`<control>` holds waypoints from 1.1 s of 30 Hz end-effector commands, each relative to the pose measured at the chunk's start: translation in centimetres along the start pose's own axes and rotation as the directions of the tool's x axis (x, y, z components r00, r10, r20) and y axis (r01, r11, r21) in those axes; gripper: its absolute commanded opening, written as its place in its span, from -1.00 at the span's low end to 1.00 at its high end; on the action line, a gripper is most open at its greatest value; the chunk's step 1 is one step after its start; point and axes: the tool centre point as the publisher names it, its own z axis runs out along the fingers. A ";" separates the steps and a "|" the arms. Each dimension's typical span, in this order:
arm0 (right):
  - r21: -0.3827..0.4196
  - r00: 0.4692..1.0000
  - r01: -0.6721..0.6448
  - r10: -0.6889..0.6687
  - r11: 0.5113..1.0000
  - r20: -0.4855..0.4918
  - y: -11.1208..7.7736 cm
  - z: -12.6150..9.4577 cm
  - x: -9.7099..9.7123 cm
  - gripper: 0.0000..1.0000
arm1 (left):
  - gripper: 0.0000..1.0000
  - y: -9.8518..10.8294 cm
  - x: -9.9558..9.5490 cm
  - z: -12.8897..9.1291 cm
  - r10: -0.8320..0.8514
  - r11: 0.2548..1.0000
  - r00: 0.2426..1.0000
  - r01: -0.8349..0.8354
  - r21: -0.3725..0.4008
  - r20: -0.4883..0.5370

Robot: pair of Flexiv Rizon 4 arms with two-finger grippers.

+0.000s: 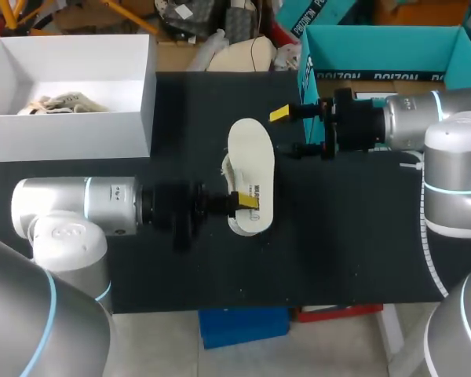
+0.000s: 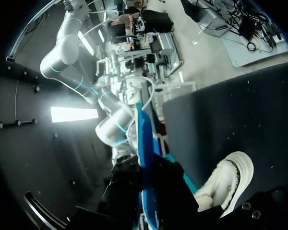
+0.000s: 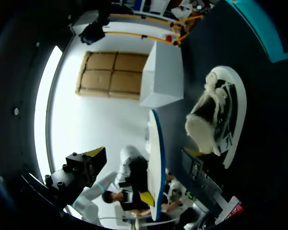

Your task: Take the shoe out of the shoebox, open the shoe tongue, remove and reinsert the insole, then place the shoe into the shoebox

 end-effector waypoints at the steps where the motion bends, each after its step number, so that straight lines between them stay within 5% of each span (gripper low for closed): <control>1: -0.004 1.000 0.000 0.000 1.000 0.000 -0.1 0.1 0.0 1.00 | -1.00 1.8 0.2 1.2 0.000 0.999 1.000 0.000 0.032 0.007; 17: -0.004 1.000 0.000 0.000 1.000 0.000 -0.1 0.1 0.0 1.00 | -1.00 3.1 0.2 1.3 -0.017 1.000 0.999 0.017 -0.003 0.029; 30: 0.092 0.996 0.008 0.000 0.996 -0.088 -0.8 1.0 -1.3 1.00 | -1.00 3.1 0.2 1.3 -0.017 1.000 0.999 0.017 -0.003 0.029; 31: 0.092 0.996 0.009 -0.001 0.996 -0.087 -1.0 1.2 -1.3 0.91 | -1.00 3.1 0.2 1.3 -0.017 1.000 0.999 0.017 -0.003 0.029; 33: 0.092 0.996 0.011 -0.003 0.996 -0.090 -1.3 1.6 -1.3 0.31 | -1.00 3.1 0.2 1.3 -0.017 1.000 0.999 0.017 -0.003 0.029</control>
